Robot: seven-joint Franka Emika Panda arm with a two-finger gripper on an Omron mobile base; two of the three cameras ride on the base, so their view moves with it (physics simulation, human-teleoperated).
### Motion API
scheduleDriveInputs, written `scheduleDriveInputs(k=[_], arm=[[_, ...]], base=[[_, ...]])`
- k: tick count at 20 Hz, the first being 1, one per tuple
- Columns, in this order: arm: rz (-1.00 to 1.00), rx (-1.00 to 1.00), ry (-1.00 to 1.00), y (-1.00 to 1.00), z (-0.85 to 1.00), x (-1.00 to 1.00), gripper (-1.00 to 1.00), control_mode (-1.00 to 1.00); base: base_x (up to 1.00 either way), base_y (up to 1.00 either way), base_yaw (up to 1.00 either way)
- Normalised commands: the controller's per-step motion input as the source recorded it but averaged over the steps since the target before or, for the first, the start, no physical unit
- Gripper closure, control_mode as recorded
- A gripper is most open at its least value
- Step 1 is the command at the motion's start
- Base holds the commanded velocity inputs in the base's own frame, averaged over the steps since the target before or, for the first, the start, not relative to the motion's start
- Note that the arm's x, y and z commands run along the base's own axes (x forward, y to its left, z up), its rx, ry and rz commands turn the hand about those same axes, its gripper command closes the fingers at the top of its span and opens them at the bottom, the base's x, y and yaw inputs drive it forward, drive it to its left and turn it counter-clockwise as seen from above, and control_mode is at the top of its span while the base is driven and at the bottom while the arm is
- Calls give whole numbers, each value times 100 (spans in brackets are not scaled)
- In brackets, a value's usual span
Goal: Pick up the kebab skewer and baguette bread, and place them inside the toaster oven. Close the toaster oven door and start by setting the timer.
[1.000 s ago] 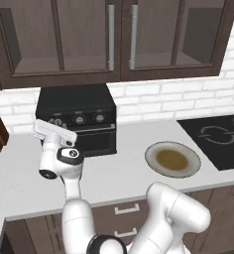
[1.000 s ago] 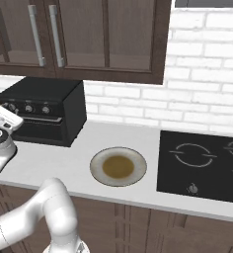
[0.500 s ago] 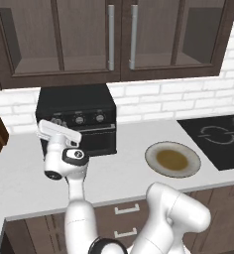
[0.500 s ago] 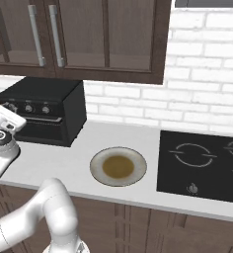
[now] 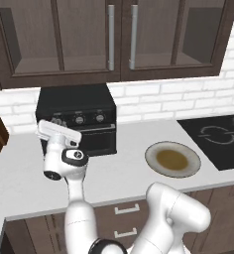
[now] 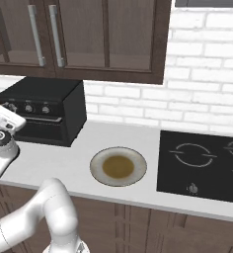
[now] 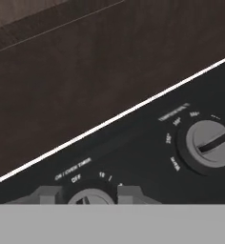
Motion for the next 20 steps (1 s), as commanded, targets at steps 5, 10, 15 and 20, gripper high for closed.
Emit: scheduleDriveInputs(k=[5,10,15,20], arm=[[0,5,0,-21,52,0,100,-100],[0,13,0,-34,32,-4,100,-100],[0,19,0,-33,28,-13,100,-100],[0,24,0,-26,29,-3,100,-100]], base=[[0,0,0],[0,0,0],[0,0,0],[0,0,0]])
